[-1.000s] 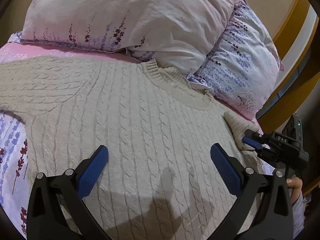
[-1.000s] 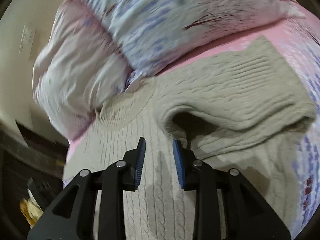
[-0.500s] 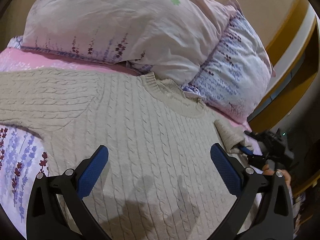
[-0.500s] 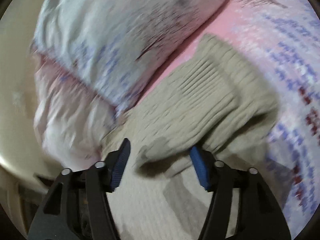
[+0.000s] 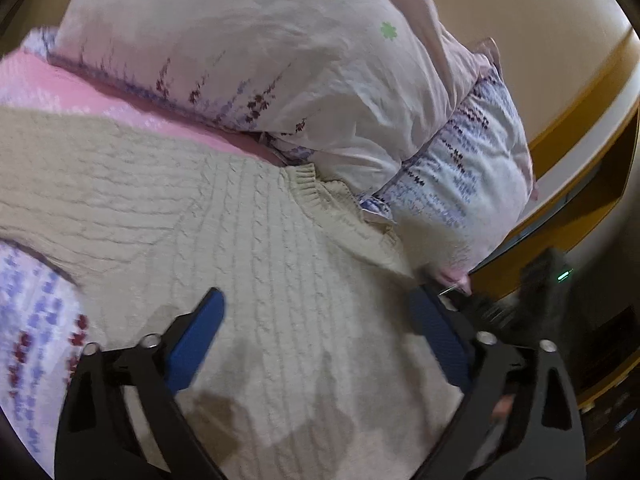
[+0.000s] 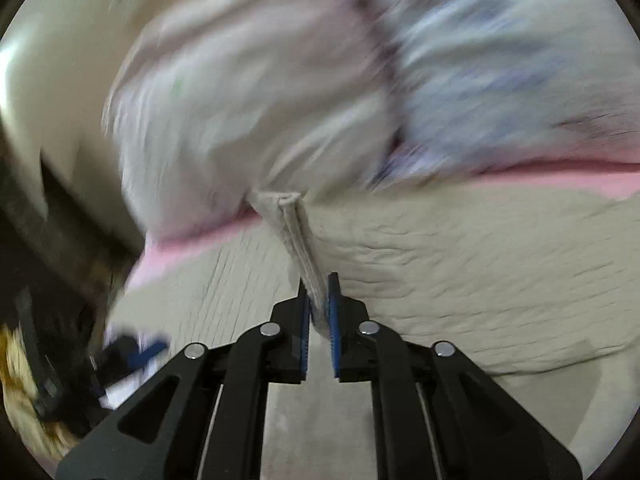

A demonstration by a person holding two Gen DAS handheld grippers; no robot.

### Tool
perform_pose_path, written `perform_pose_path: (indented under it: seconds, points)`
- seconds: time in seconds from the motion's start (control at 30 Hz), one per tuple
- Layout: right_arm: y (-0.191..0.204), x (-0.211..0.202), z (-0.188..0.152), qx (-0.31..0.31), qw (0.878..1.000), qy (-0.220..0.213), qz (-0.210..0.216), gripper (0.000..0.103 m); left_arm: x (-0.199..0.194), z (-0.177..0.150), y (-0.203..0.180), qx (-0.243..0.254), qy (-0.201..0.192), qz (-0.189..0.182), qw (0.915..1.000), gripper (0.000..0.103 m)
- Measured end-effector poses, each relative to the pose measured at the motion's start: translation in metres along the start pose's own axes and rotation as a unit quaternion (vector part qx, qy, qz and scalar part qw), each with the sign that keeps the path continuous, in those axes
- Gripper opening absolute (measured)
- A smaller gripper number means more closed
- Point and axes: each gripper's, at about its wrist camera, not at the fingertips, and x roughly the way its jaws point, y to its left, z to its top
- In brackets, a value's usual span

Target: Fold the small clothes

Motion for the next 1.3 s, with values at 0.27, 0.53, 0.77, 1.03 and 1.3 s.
perform_pose_path:
  seconds: [0.27,0.53,0.77,1.03,1.3]
  points:
    - [-0.030,-0.032,-0.021,0.044,0.999,0.004,0.022,0.062,0.044,-0.002,-0.005,-0.032,0.068,-0.015,0.9970,0.078]
    - [-0.139,-0.153,-0.028,0.141,0.972,-0.123,-0.139,0.057,0.082,-0.011,-0.019,-0.042,0.123,-0.005,0.9915,0.053]
    - [-0.195,-0.165,-0.043,0.129,0.945,-0.067,-0.292,0.041,0.093,-0.009,-0.025,-0.032,0.132,0.012,0.9907,0.037]
    - [-0.191,-0.118,-0.034,0.095,0.950,-0.033,-0.297,0.023,0.097,-0.006,-0.025,-0.029,0.122,0.013,0.9920,0.009]
    - [-0.159,-0.135,-0.035,0.060,0.953,-0.080,-0.286,0.007,0.071,0.020,-0.029,0.031,0.057,0.035,0.9973,0.007]
